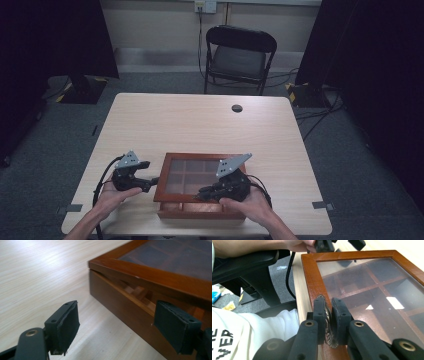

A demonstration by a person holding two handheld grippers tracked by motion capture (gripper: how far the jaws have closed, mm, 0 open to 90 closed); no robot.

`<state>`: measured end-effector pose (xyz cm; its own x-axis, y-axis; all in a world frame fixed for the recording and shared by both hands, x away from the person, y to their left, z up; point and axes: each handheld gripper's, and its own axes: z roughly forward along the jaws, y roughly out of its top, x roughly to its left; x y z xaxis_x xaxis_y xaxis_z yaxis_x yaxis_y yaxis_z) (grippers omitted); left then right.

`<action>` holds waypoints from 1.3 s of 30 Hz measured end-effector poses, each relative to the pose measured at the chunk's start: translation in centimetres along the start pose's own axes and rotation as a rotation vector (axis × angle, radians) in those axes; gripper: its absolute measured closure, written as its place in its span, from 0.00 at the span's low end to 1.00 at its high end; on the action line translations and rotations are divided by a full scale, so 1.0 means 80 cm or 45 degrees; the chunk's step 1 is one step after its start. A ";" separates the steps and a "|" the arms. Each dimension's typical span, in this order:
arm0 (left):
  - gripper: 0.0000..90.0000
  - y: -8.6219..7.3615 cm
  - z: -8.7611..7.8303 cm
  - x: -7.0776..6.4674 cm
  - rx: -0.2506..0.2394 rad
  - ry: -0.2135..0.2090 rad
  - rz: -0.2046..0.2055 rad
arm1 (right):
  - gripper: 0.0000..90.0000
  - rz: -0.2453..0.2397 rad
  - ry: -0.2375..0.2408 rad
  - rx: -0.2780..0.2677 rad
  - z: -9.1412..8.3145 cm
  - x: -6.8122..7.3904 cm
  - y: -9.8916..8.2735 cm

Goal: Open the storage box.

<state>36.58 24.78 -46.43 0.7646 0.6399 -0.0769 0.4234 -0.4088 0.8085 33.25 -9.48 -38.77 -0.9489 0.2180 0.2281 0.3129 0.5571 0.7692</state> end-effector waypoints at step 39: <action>0.23 0.029 -0.015 -0.017 -0.177 -0.038 0.007 | 0.23 0.125 -0.270 -0.204 -0.069 -0.016 -0.053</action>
<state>35.92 23.77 -43.75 0.7818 0.6173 -0.0883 0.3497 -0.3166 0.8817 32.94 -16.56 -39.03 -0.8794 0.4369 0.1890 0.3763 0.3949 0.8381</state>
